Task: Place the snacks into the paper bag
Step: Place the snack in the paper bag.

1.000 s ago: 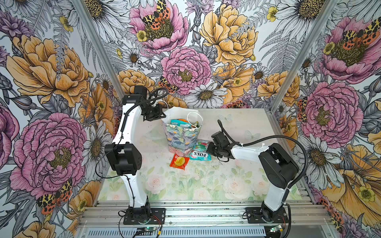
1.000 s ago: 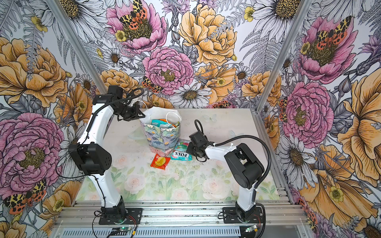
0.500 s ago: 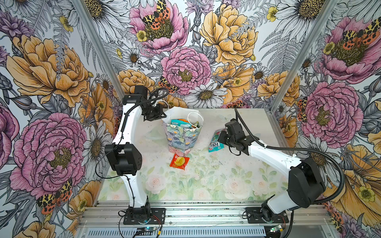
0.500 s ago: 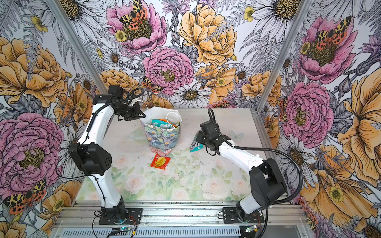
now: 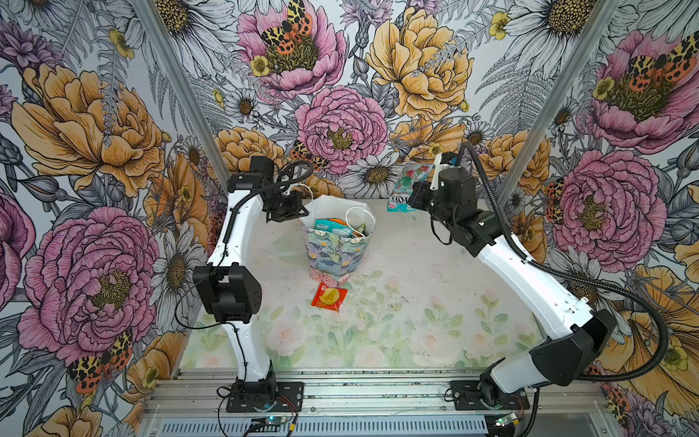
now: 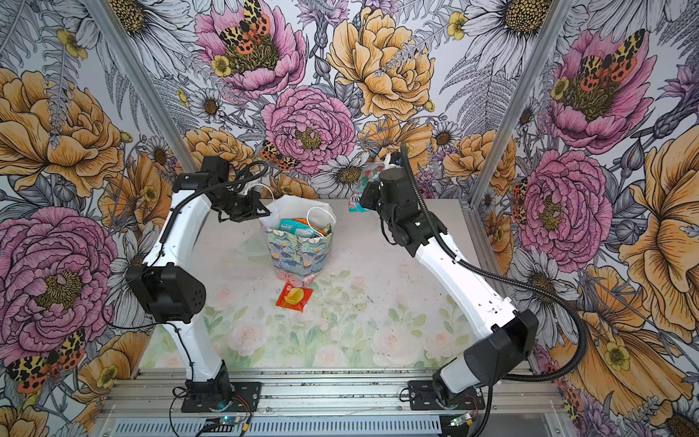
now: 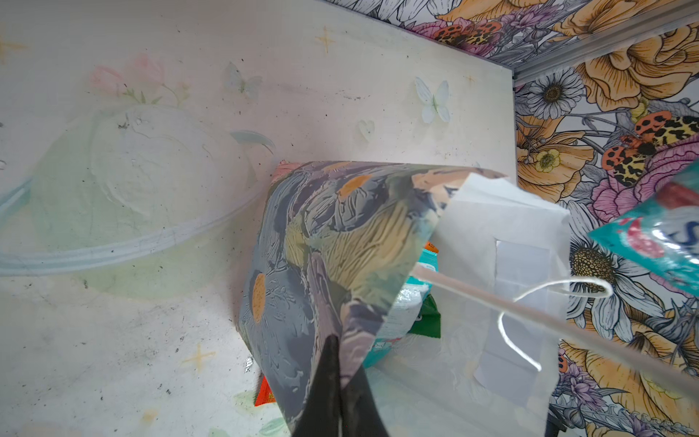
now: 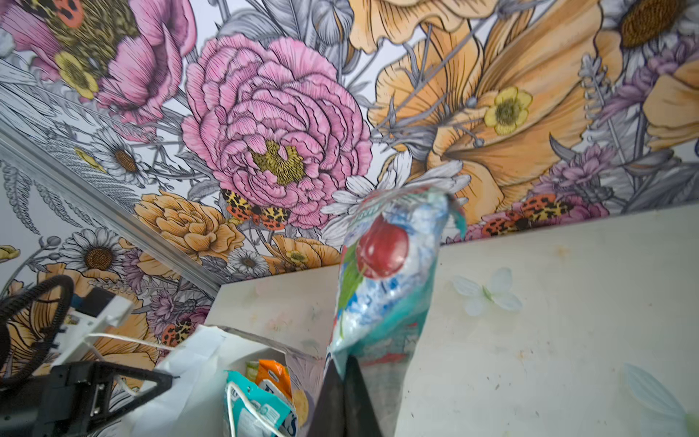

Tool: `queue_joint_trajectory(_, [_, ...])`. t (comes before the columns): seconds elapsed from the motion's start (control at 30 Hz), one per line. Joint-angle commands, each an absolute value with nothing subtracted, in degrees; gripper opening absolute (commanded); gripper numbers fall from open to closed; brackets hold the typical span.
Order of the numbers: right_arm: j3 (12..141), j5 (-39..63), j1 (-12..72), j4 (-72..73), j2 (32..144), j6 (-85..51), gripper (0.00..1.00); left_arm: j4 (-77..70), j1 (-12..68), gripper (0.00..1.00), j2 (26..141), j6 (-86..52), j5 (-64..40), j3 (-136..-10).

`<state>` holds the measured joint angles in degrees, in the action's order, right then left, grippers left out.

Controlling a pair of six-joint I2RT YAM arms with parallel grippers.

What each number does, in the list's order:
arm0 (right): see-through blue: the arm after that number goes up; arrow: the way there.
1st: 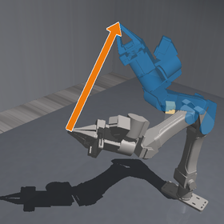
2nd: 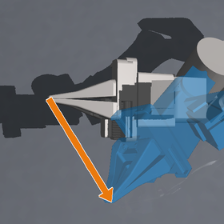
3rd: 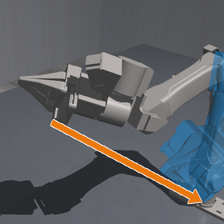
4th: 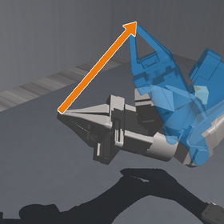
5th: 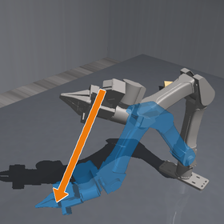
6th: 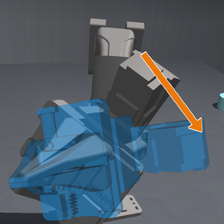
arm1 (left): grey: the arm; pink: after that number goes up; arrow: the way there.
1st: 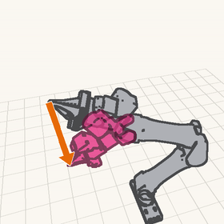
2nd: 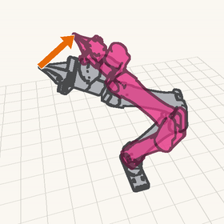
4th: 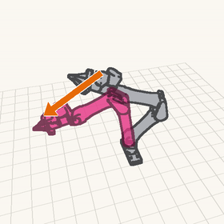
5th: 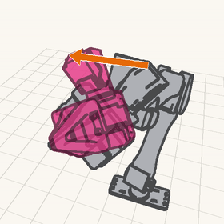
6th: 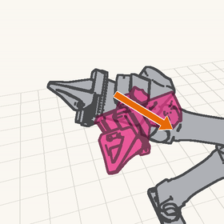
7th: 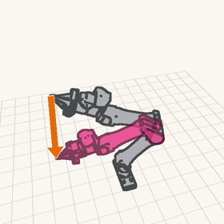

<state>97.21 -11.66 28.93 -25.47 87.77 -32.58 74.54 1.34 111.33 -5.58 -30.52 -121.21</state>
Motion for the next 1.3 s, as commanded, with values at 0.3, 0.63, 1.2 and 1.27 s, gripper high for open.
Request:
queue_joint_trajectory(0.3, [118.5,-11.3,33.9,-24.1,103.3,-25.7,0.0,72.9,2.6,0.0,108.4,-4.7,-32.0,-120.8])
queue_joint_trajectory(0.63, [133.9,-10.9,38.8,-24.7,116.1,-24.7,0.0,72.9,2.7,0.0,108.2,-4.7,-31.9,-120.8])
queue_joint_trajectory(1.2, [124.0,-14.2,45.1,-25.4,110.2,-23.8,0.0,72.9,0.2,0.0,108.6,-4.6,-32.6,-120.2])
queue_joint_trajectory(1.27, [122.1,-13.9,45.1,-25.0,109.3,-24.5,0.0,72.9,0.1,0.0,108.6,-4.6,-32.7,-120.4])
